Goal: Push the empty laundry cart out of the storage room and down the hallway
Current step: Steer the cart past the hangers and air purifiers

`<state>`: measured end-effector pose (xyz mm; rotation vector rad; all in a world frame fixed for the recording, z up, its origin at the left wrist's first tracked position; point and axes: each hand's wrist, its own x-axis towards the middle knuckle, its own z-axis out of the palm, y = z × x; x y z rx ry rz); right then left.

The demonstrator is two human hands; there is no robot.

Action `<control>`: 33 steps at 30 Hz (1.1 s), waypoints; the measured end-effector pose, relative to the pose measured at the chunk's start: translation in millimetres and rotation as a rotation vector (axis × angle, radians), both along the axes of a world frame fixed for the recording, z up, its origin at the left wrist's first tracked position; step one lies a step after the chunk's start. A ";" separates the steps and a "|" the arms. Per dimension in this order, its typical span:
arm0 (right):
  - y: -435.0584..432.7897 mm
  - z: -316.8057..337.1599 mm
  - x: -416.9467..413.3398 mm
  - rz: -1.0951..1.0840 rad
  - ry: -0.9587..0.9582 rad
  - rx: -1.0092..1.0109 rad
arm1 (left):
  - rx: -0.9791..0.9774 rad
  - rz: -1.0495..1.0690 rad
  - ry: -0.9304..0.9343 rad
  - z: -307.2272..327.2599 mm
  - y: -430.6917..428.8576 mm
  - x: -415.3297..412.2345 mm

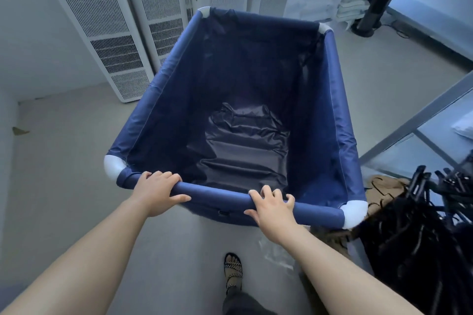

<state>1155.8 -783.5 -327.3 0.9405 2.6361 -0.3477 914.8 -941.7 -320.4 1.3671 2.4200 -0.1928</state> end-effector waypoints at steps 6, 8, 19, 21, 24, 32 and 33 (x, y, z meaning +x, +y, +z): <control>-46.7 -4.7 53.8 0.008 -0.021 -0.015 | -0.004 0.047 -0.033 2.3 -54.3 59.6; -48.3 -3.8 70.3 0.014 -0.040 -0.018 | 0.012 0.072 -0.039 0.0 -62.4 79.8; -54.9 -2.2 149.9 0.033 -0.085 0.044 | -0.023 0.099 -0.055 -3.4 -82.6 167.8; -55.5 -3.9 151.1 0.047 -0.076 0.043 | -0.030 0.099 -0.055 -2.4 -84.3 167.9; -52.6 -4.9 150.7 0.059 -0.020 0.036 | -0.043 0.092 -0.057 -0.8 -81.7 163.6; -14.4 -3.0 155.9 0.166 0.044 0.168 | -0.034 0.084 -0.027 -1.0 -67.8 149.2; -6.7 -2.4 157.0 0.200 0.040 0.182 | 0.006 0.078 -0.010 -4.1 -68.1 148.7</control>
